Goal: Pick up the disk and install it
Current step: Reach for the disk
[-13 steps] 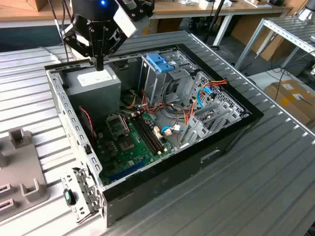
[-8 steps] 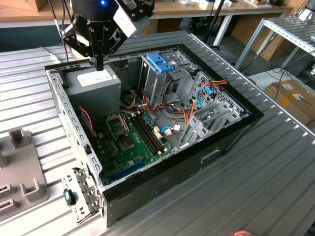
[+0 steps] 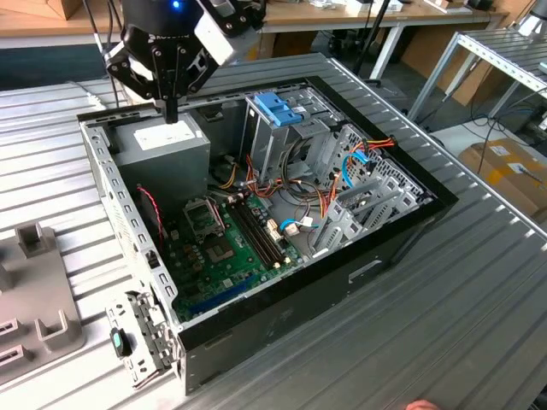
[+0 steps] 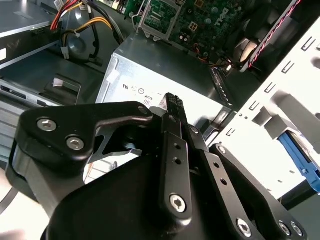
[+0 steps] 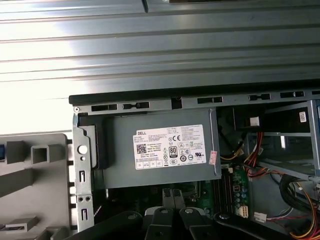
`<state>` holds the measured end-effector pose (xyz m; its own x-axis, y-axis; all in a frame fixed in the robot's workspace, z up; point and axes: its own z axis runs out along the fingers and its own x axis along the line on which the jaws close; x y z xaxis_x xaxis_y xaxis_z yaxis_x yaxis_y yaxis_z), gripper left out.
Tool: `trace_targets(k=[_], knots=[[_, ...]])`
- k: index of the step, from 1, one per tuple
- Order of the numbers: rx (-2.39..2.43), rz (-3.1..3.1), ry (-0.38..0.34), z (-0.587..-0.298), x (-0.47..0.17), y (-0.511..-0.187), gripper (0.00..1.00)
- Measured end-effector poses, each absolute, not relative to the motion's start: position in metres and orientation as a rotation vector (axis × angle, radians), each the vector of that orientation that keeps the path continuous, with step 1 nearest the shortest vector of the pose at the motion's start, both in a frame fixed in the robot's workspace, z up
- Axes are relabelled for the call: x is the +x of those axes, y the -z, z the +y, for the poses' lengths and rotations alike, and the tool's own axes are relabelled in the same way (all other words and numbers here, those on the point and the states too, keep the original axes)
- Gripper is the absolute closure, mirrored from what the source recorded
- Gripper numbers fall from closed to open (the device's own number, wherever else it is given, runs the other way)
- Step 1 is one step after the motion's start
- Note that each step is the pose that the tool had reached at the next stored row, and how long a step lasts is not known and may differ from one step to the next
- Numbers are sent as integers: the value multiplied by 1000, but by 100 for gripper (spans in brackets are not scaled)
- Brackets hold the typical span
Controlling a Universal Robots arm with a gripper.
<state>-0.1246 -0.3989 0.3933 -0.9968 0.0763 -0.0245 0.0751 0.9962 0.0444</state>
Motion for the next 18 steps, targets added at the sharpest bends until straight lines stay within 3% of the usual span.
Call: trace_targets(k=[18], knots=[[118, 3112, -68, -399, -132, -393, 89]])
